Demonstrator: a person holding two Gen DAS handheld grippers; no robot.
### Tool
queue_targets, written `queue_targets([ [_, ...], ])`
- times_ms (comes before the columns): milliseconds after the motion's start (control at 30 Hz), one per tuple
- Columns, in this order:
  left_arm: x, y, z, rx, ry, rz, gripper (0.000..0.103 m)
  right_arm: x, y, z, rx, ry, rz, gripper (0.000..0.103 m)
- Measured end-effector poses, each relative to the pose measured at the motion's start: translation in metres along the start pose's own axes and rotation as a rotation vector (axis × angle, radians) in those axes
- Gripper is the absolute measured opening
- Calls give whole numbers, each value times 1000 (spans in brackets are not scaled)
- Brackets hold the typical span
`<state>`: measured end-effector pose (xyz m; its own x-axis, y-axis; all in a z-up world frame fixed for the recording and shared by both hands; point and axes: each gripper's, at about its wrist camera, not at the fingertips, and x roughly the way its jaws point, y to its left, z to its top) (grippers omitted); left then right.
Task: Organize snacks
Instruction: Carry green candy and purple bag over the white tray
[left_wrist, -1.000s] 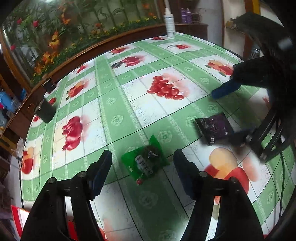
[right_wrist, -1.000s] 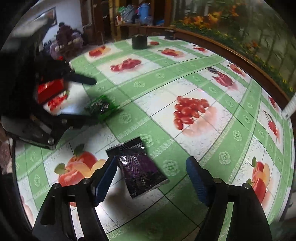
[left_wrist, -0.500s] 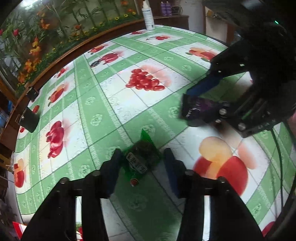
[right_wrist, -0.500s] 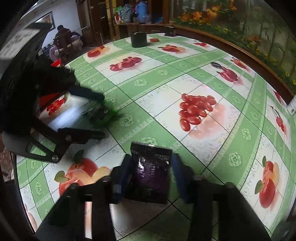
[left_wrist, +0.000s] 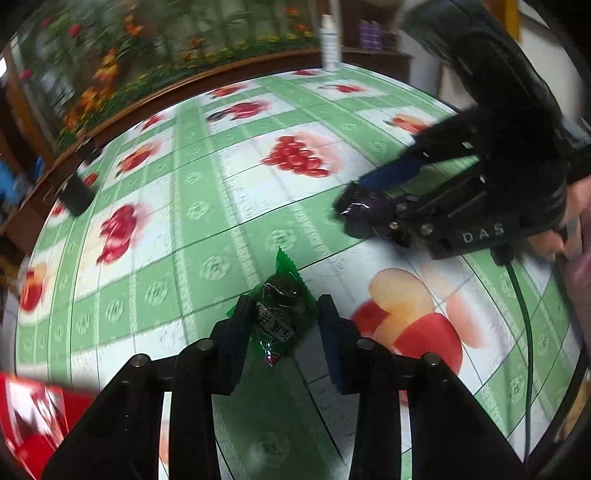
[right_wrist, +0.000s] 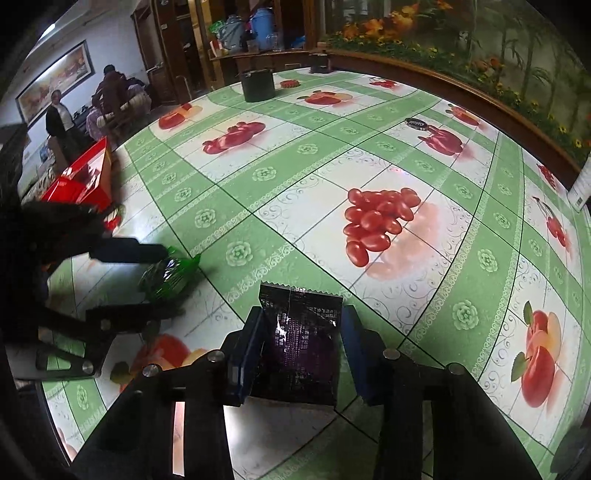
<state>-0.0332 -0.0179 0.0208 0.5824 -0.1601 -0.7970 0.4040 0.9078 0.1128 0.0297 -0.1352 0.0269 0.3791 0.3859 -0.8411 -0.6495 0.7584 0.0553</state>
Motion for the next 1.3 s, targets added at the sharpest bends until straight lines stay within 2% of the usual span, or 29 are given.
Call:
queue_targets([
  [100, -2, 15, -6, -100, -5, 27, 33, 1, 1, 3, 31, -12, 10, 43],
  [200, -11, 33, -17, -211, -23, 2, 32, 2, 0, 5, 70, -21, 16, 42],
  [267, -21, 41, -23, -247, -44, 11, 32, 2, -3, 6, 102, -28, 33, 42],
  [367, -33, 48, -29, -266, -65, 33, 32, 2, -1, 7, 124, -35, 55, 42],
  [500, -50, 56, -33, -286, -83, 122, 32, 1, 8, 11, 153, -60, 102, 42],
  [733, -83, 80, -40, -361, -135, 227, 32, -11, 48, 21, 166, -140, 204, 41],
  [833, -97, 90, -45, -386, -156, 256, 32, -13, 67, 24, 176, -164, 246, 41],
  [900, -106, 95, -49, -394, -170, 281, 33, -13, 78, 27, 174, -184, 244, 41],
  [1300, -148, 131, -85, -459, -224, 395, 33, -9, 121, 46, 230, -268, 356, 41],
])
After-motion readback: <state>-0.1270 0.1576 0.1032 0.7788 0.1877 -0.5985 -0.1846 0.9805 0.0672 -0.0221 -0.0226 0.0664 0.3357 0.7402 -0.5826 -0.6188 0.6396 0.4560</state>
